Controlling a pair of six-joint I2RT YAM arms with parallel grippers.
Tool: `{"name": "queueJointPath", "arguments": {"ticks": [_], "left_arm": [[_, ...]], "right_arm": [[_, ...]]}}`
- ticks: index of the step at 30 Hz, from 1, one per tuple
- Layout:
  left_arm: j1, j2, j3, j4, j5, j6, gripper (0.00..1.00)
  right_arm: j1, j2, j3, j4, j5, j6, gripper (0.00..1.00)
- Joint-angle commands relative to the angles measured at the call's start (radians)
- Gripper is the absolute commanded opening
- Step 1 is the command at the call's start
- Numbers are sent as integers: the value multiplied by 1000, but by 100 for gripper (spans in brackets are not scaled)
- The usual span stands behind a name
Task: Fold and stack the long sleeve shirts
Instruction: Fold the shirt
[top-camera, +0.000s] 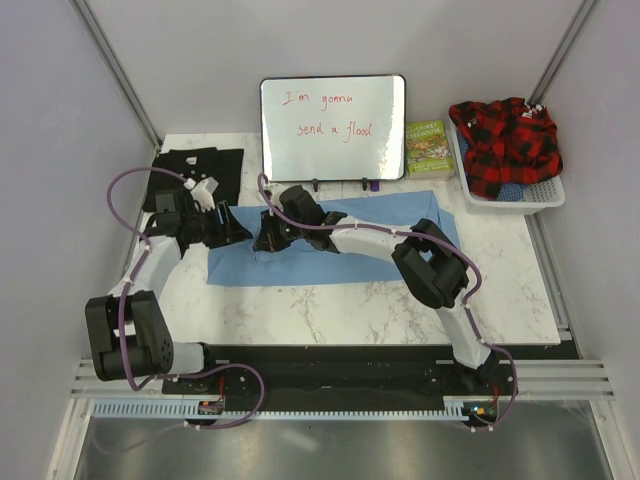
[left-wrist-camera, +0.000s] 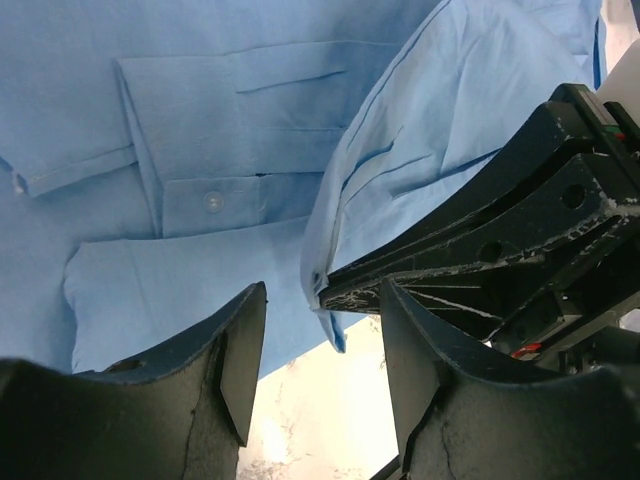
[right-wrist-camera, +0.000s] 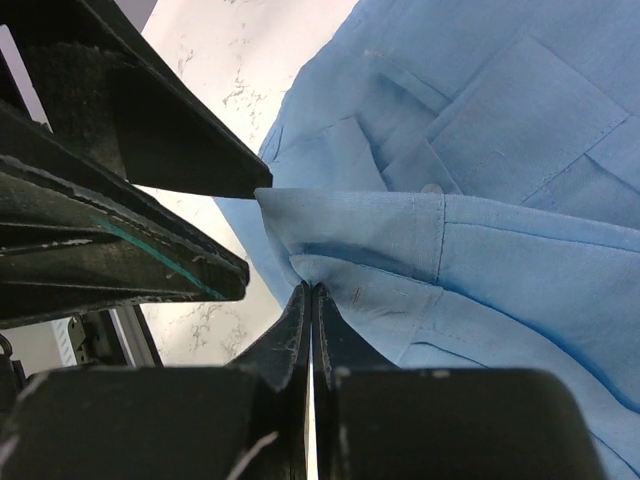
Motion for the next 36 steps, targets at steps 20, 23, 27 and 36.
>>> {"name": "queueJointPath", "arguments": {"ticks": [20,23,27,36], "left_arm": [[-122,-52,135,-2,302,-342,2],[-168,-40,162,48,328,-436,2],[-236,-44,167,192,370,-602,2],[-294,-93,181,372,446,-850,2]], "right_arm": [[-215,-404,-111,-212,-183,-252,68],[-330,-488,-180,-253,-187,-279,74],[-449,-576,-245,-315,-140,-367,82],[-624,-643,-315,-398,-106,-488,91]]}}
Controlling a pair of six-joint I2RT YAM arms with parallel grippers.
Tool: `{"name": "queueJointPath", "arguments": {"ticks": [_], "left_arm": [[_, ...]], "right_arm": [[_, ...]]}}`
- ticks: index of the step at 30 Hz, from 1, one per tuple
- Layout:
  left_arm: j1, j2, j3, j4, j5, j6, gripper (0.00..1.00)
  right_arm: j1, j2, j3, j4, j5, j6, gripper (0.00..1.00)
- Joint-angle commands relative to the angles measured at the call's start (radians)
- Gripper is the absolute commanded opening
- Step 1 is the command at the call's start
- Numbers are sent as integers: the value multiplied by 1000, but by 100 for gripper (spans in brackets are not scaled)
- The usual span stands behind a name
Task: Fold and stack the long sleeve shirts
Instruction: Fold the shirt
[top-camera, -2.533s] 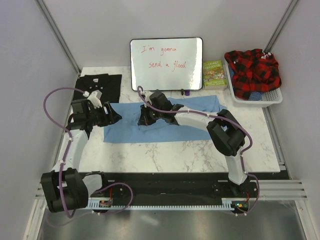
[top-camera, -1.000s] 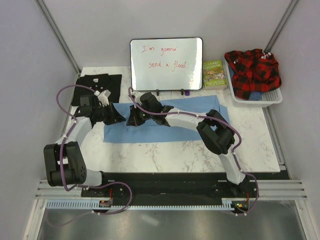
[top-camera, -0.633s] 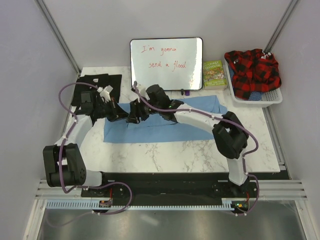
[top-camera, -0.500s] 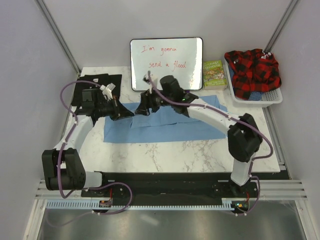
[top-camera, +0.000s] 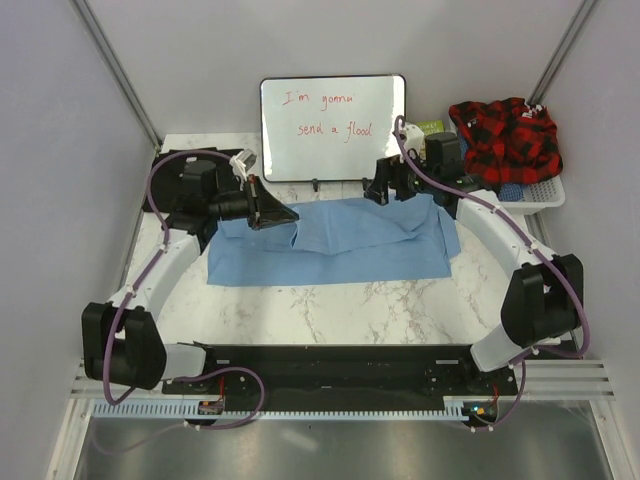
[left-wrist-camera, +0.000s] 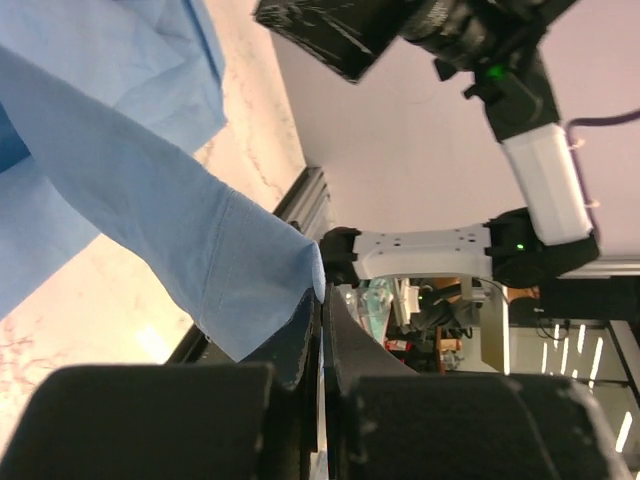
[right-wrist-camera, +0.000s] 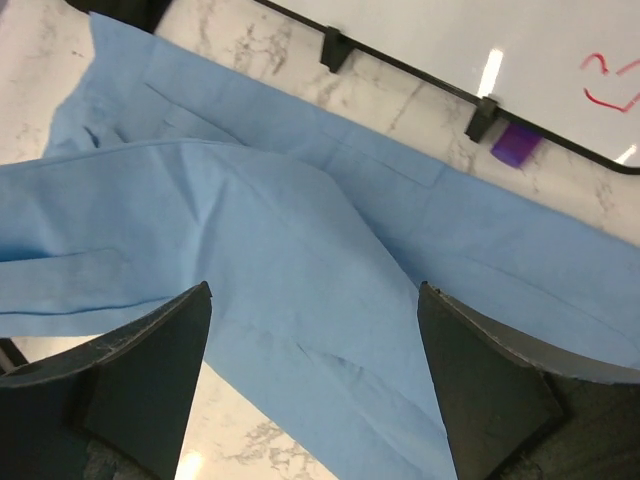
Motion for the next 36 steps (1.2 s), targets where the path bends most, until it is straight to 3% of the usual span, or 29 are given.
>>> {"name": "queueJointPath", "arguments": {"ticks": [1,7,8,12,15,22,26,33,36], "left_arm": [[10,-67,37,122,93,-162,2],[53,-125,42,102,138,-205,2],[53,-118,62,-82,134,-64,2],[76,-23,167,-492,78,337,2],[114,51,202,-611,5,521,2],[130,198,299,-705,-192,882,2],[147,253,303,-702,-274,985,2],[212,356,302,-699,-331,1074,3],[234,385,303,-699,-366,1091,3]], "right_arm": [[-39,-43,-26,-53,6,-108,92],[-59,-46,-57,-61,8,-159,93],[-59,-46,-63,-63,6,-167,93],[-59,-32,-68,-72,6,-196,93],[-60,-23,-78,-84,6,-216,93],[-62,-18,-106,-101,2,-250,92],[-60,-8,-108,-121,2,-271,89],[-59,43,-131,-159,6,-291,61],[-57,83,-150,-159,29,-284,56]]}}
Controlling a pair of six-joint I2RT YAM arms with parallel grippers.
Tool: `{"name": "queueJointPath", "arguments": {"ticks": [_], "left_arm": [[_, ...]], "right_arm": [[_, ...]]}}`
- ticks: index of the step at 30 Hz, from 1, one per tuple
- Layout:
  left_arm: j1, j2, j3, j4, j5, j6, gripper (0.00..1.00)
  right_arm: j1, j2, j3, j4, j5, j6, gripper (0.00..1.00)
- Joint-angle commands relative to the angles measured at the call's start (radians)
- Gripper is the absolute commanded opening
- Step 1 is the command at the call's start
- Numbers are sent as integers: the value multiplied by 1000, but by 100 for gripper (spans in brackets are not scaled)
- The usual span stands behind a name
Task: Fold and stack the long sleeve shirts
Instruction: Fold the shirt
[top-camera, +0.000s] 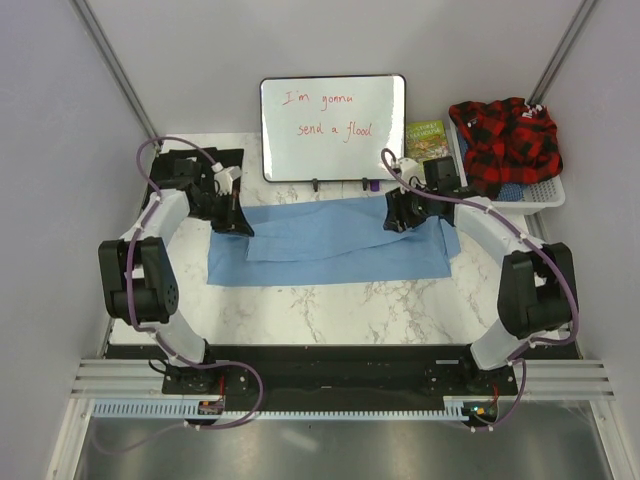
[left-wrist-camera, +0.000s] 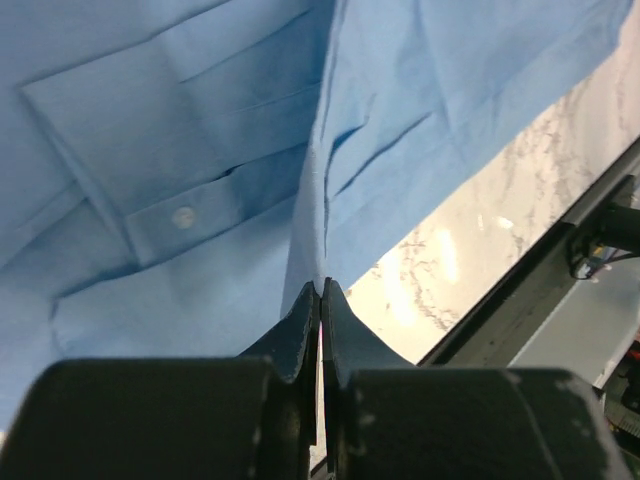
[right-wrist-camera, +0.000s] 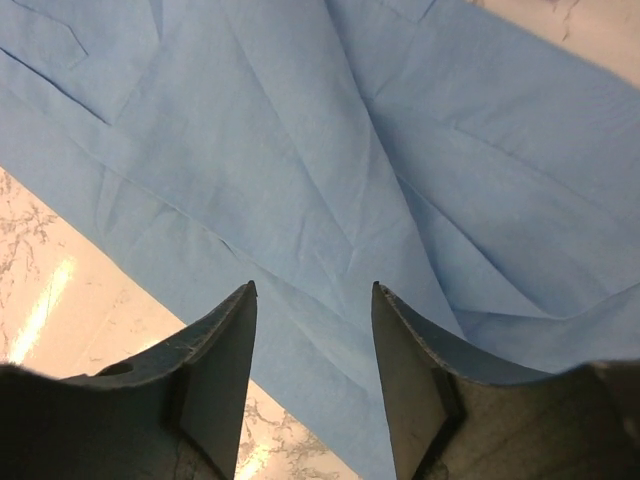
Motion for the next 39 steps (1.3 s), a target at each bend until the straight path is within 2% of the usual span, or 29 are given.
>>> {"name": "queueJointPath", "arguments": {"ticks": [1,9,12,13,15,17,19,23,27,32,39], "left_arm": [[33,26,29,-10,-74,111,3],[72,87,13,-27,-193,178,4],[77,105,14,-15,-204,183,17],[79,107,11,-9,-204,184,27],[79,89,2,7,-198,207,35],[77,52,-18,39,-177,241,47],[77,-8,-32,57,-163,324,51],[31,-77,-85,64,-230,489,50],[-83,-71,-142,62,-353,609,48],[-170,-27,-230,96,-463,648,43],[-272,7,-345,136,-561,655,38]], "right_arm": [[1,60,-30,-21,26,-8,55],[5,136,-25,-13,92,19,49],[8,152,-28,-13,108,28,48],[14,155,-31,-13,115,30,47],[22,167,-38,-12,138,33,47],[33,176,-44,-12,155,33,47],[39,182,-51,-10,180,33,47],[39,187,-61,-15,227,28,47],[39,149,-76,-35,244,24,51],[30,28,-67,-81,227,53,57],[10,-86,-85,-137,226,77,56]]}}
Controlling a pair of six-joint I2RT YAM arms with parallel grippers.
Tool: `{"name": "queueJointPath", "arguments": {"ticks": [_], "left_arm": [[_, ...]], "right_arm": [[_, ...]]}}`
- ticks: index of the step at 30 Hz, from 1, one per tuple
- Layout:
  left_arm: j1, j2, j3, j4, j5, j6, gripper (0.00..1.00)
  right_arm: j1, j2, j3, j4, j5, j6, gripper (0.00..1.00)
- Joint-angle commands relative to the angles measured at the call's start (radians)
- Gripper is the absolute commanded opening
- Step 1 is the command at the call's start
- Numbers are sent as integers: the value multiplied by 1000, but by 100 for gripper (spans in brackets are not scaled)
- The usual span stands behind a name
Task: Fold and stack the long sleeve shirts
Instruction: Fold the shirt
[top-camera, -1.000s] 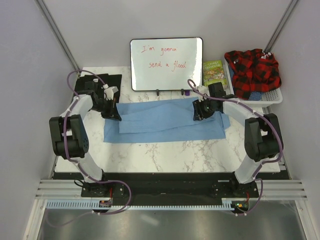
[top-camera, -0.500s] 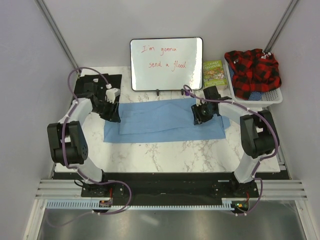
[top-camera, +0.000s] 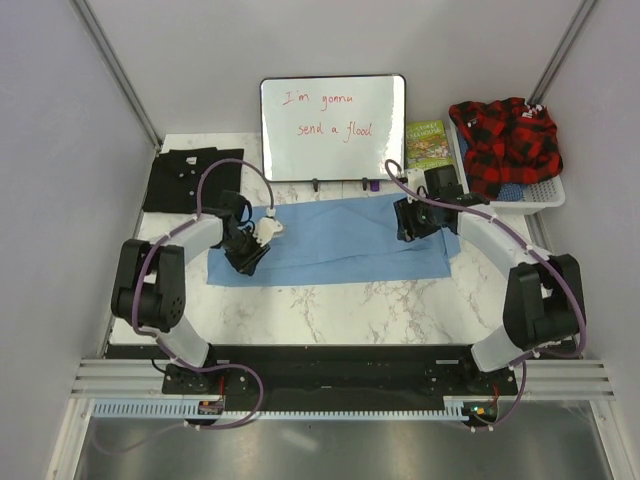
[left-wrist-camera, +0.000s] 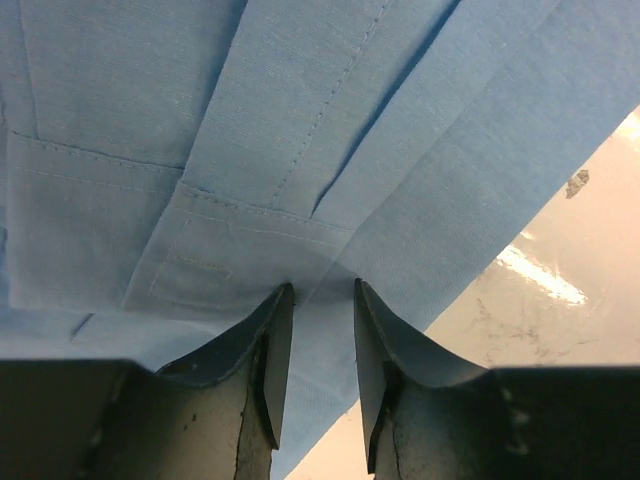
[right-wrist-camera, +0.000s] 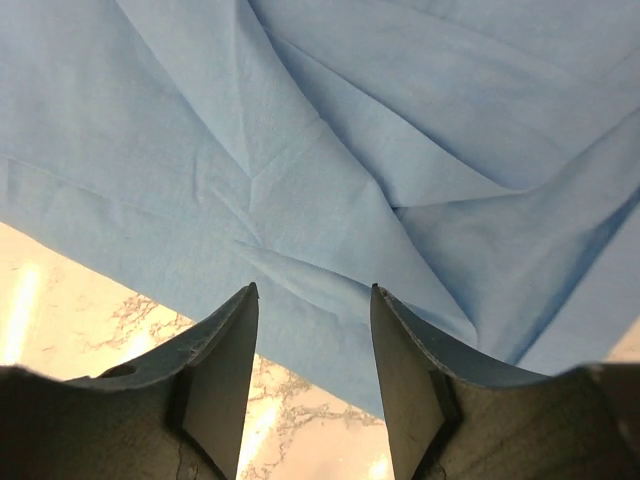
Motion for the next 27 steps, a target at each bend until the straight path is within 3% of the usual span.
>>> {"name": "queueJointPath", "arguments": {"ticks": [1,8,11,13,15,17,19,21,27], "left_arm": [[-63,10,-111,34,-96,55,38],[-271,-131,-187,-44,-47,-77,38],[-246,-165,-113,-102,36,-157,38],[-130,-194,-31,-129,108,-206,38],[33,-250,11,-149,250,-298,42],[126,-295,37,-167,353,-385,47],[252,-319,27,-178,383,-445,55],[356,-327,27,-195,417,-493,57],[540,-219,23,-221,398,-560,70]], "right_arm": [[-8,-59,-13,-56,9,18,54],[-9,5,-22,-44,27,-9,51],[-8,18,-9,-27,-20,4,50],[-5,12,-2,-7,-61,8,50],[12,-1,-2,12,-97,9,49],[32,-2,10,33,-109,12,49],[73,2,21,54,-126,30,48],[131,16,36,71,-131,56,48],[305,88,57,197,-151,173,44]]}}
